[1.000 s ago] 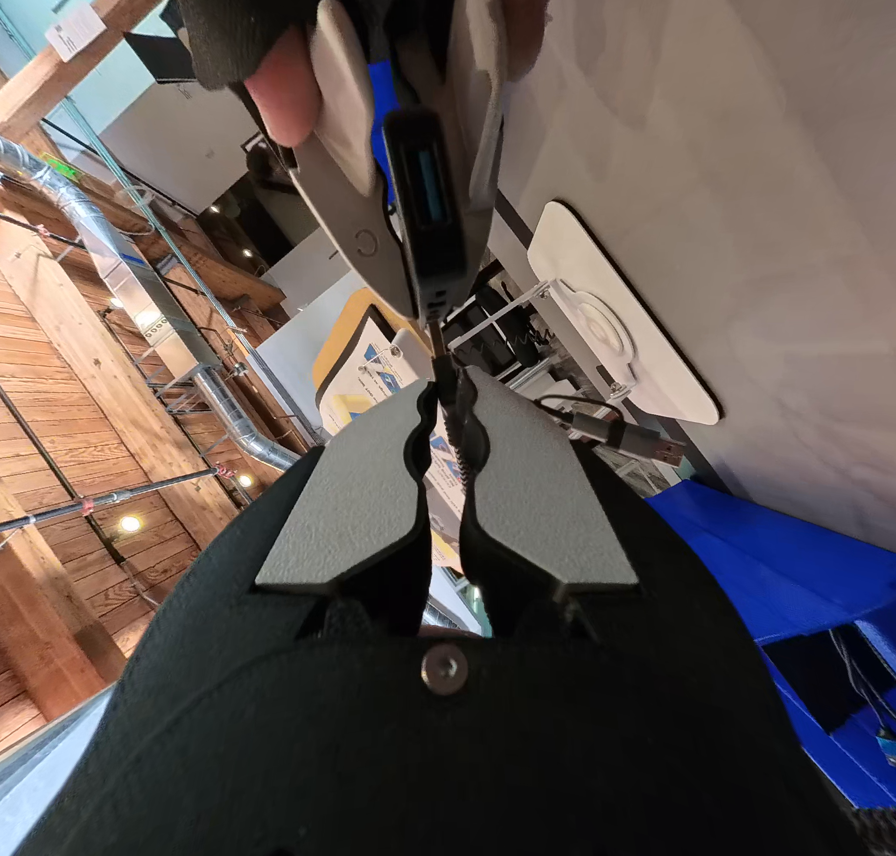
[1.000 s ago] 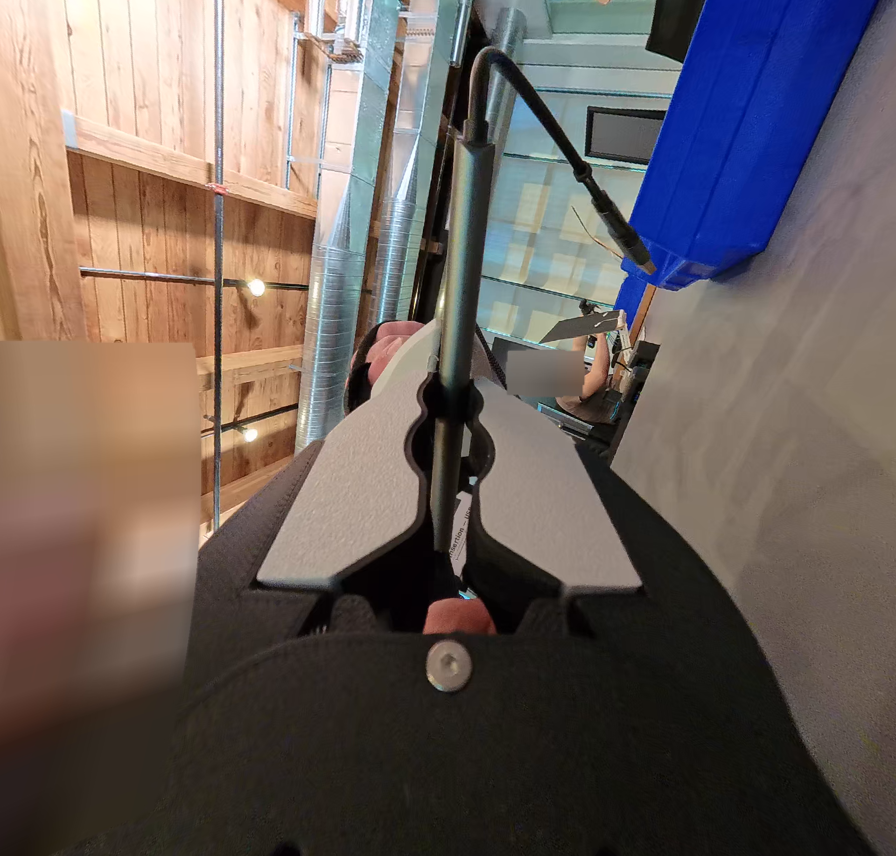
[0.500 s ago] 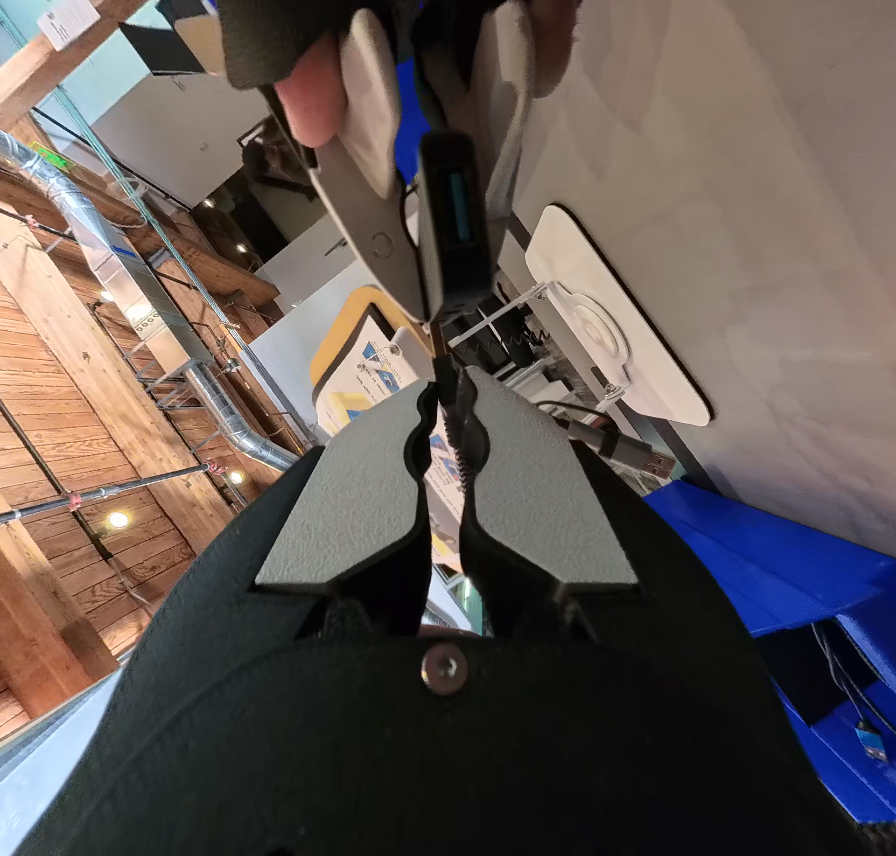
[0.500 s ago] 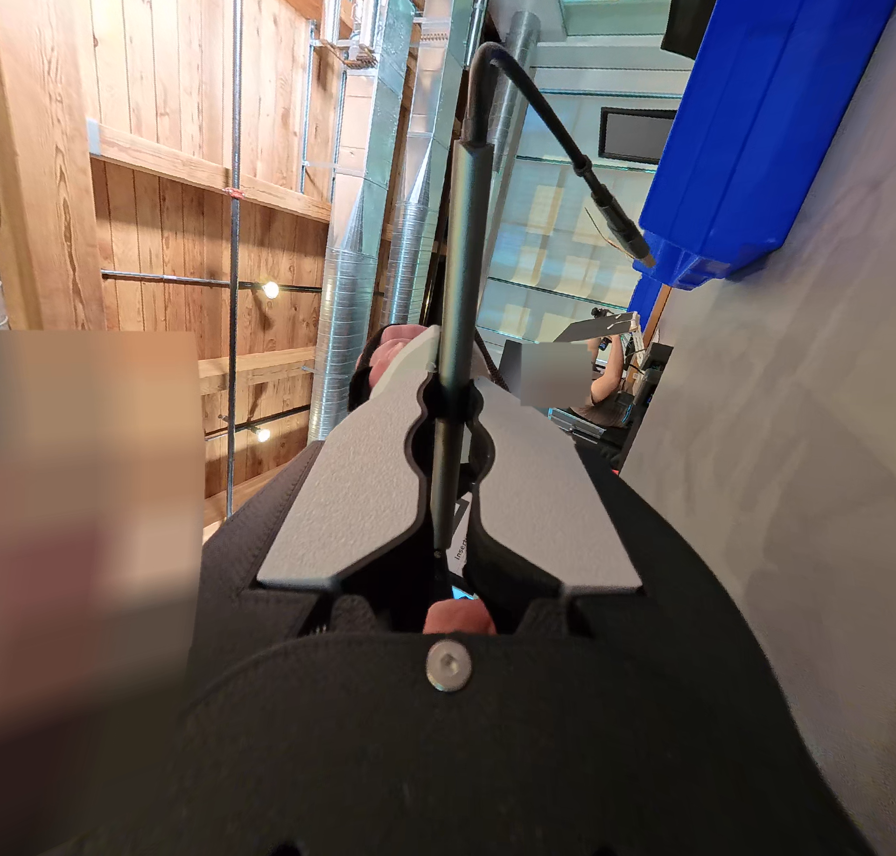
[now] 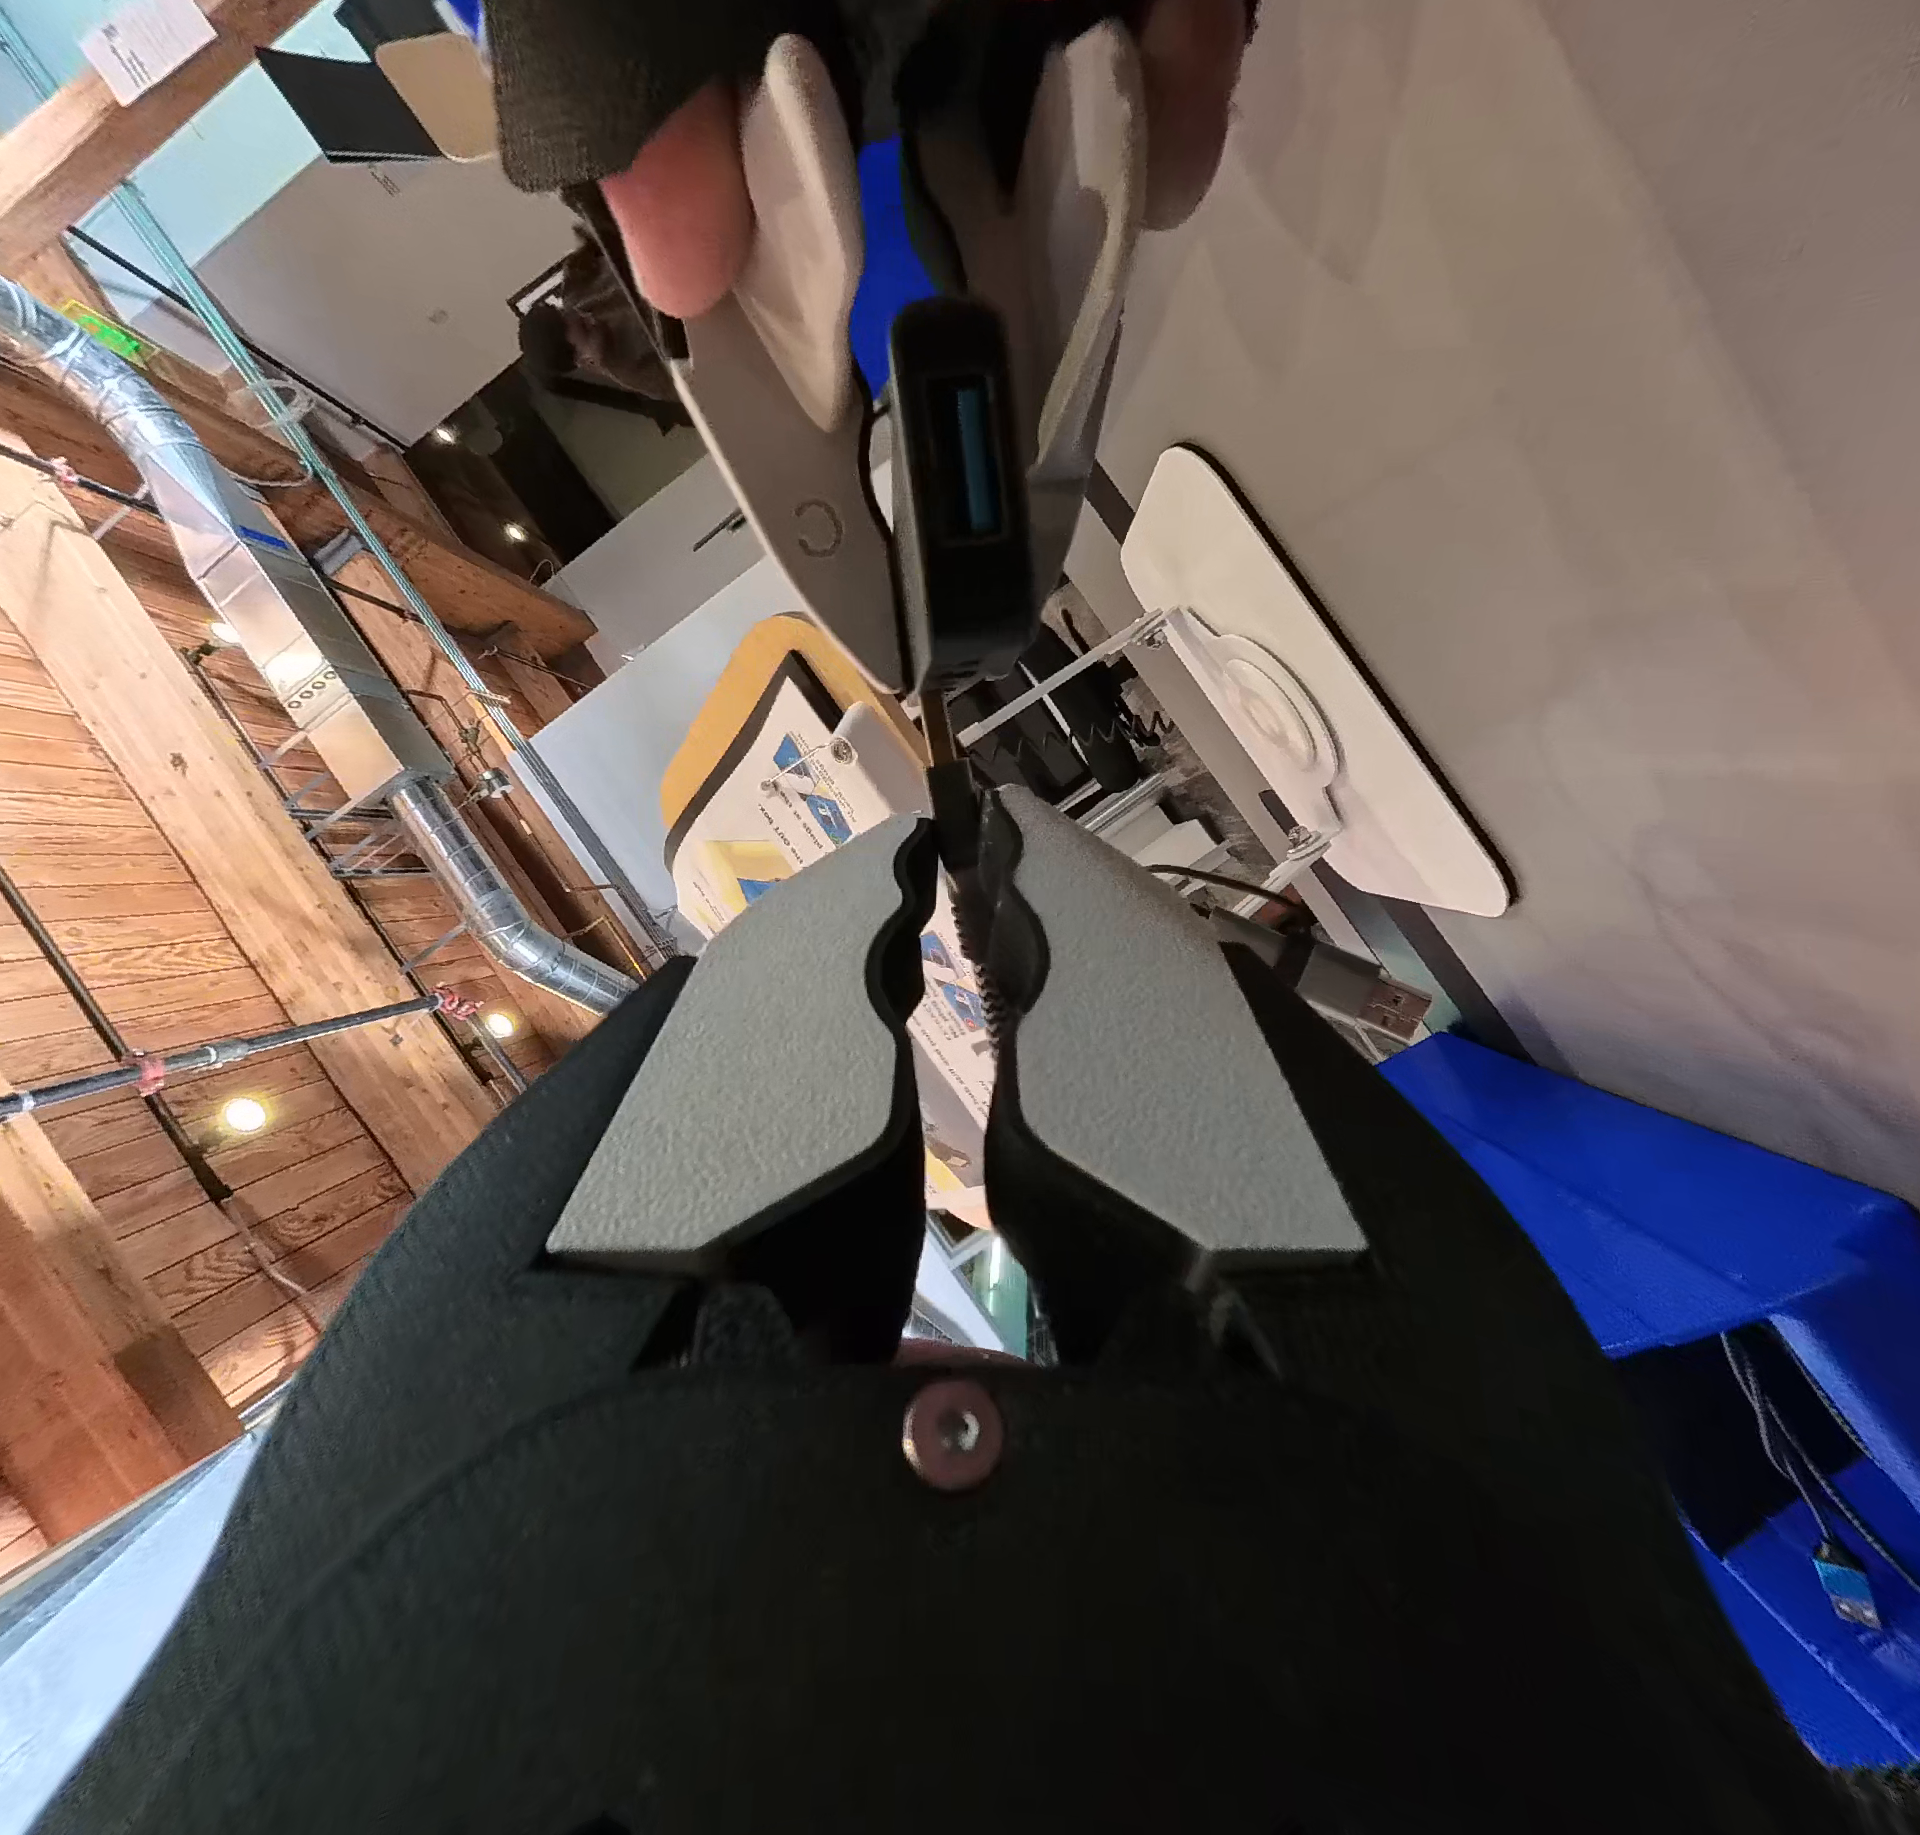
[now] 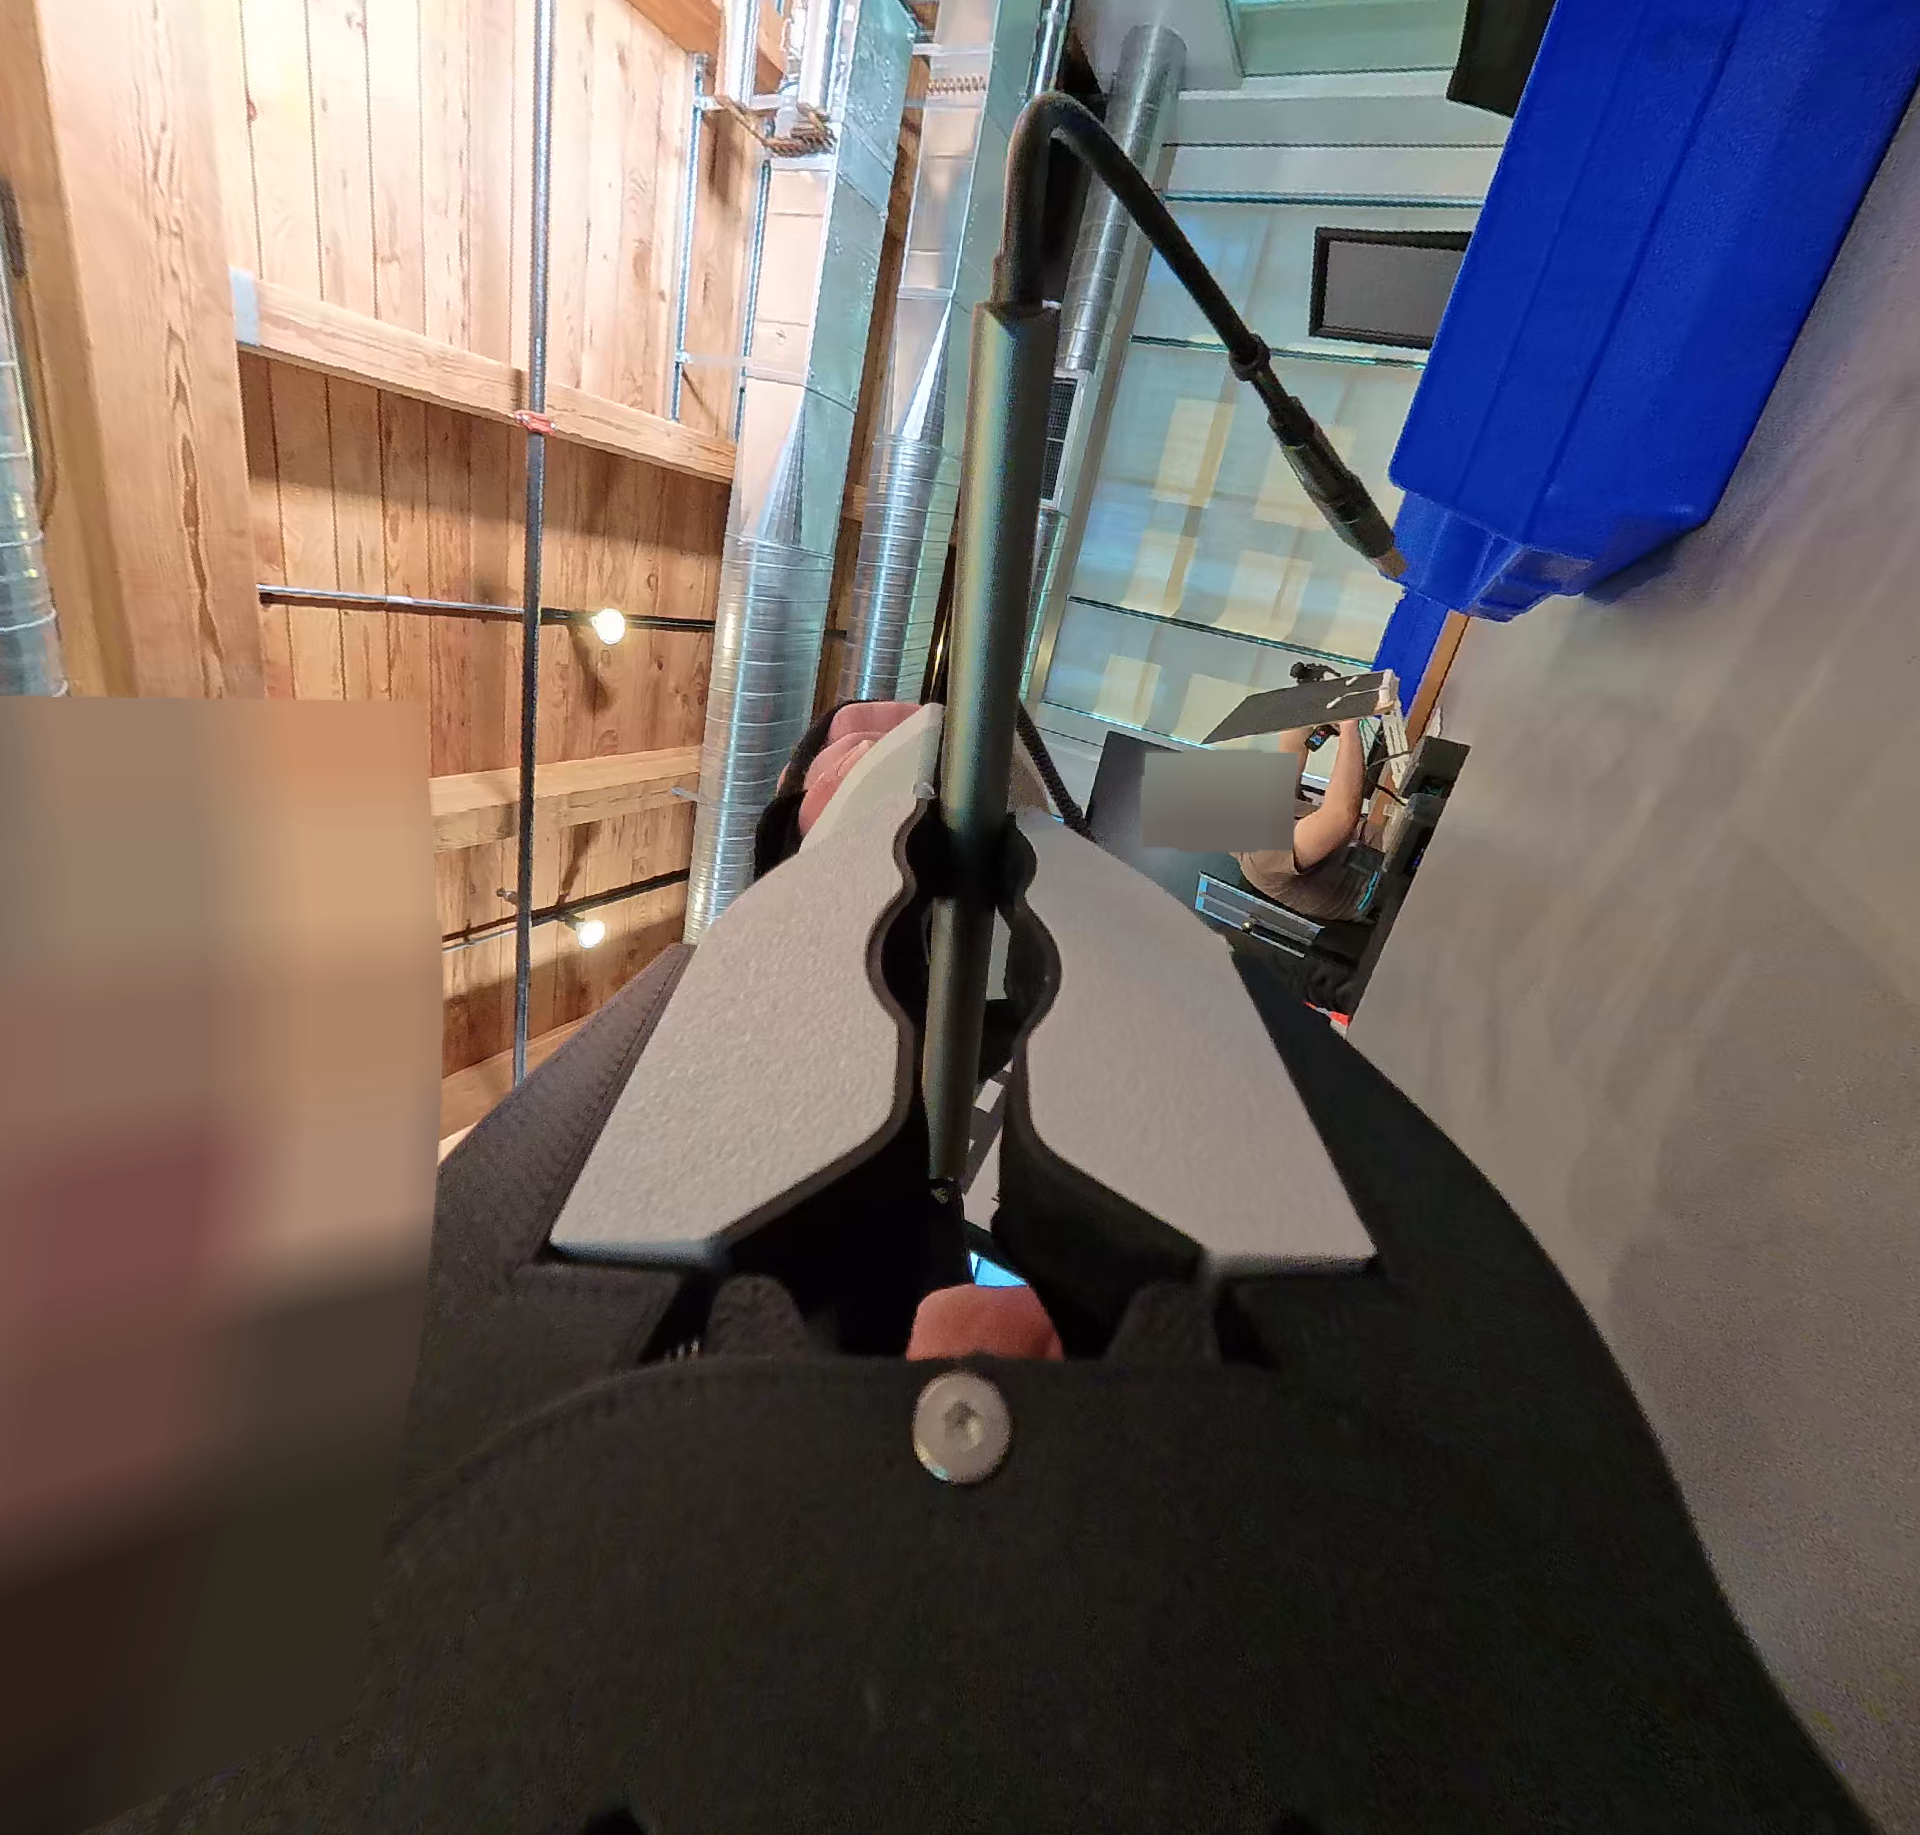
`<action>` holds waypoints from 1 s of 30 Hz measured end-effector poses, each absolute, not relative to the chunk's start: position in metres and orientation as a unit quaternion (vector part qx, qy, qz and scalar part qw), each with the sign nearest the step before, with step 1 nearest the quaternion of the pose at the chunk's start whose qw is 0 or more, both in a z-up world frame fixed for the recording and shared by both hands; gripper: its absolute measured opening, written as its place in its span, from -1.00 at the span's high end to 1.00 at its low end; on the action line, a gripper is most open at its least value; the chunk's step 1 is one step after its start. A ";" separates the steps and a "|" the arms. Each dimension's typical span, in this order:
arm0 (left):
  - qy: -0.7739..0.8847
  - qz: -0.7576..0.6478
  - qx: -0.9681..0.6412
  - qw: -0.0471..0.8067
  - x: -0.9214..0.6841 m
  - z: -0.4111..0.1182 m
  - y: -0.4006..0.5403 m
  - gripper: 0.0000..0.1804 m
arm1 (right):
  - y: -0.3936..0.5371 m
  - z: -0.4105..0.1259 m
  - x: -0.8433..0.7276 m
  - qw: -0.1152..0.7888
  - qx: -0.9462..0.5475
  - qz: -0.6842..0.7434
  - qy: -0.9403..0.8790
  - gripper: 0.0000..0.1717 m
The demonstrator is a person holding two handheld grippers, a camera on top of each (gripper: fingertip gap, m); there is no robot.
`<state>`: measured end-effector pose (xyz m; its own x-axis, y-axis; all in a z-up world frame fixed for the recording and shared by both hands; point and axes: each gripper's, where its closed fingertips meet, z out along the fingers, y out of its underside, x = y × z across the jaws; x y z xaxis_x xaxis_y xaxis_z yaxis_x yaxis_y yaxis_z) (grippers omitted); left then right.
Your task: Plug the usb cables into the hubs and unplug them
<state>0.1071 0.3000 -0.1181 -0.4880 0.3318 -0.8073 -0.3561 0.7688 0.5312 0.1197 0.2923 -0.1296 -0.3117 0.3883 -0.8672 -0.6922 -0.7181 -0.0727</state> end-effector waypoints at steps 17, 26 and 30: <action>0.795 0.340 -0.006 0.503 0.106 -0.117 0.299 0.91 | 0.289 -0.128 0.119 0.339 -0.473 0.799 0.154 0.89; 0.807 0.314 -0.017 0.501 0.107 -0.123 0.299 0.91 | 0.288 -0.130 0.117 0.335 -0.486 0.795 0.141 0.89; 0.823 0.268 -0.102 0.491 0.106 -0.120 0.306 0.91 | 0.286 -0.130 0.117 0.356 -0.509 0.775 0.116 0.89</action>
<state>0.1057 0.3057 -0.1204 -0.4977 0.0958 -0.8621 -0.4308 0.8353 0.3415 0.1172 0.2862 -0.1300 -0.2289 0.4342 -0.8713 -0.6695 -0.7199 -0.1829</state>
